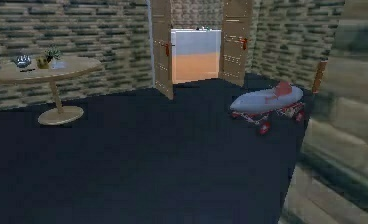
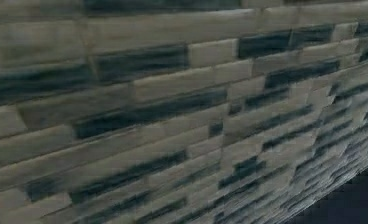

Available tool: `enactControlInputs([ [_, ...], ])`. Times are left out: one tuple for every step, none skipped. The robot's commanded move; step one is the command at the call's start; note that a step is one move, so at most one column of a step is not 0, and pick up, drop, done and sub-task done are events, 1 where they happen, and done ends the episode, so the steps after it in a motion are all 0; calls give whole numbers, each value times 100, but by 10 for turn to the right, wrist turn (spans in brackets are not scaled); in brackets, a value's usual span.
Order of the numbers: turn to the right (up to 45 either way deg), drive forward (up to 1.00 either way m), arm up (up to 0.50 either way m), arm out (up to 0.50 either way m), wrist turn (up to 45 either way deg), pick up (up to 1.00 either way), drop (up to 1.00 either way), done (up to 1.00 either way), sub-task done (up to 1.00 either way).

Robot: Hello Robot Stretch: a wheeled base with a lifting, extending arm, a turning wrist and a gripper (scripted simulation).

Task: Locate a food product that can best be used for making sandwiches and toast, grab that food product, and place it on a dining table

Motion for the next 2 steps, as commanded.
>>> enactControlInputs([
  [0,50,0,0,0,0,0,0,0],
  [30,0,0,0,0,0,0,0,0],
])
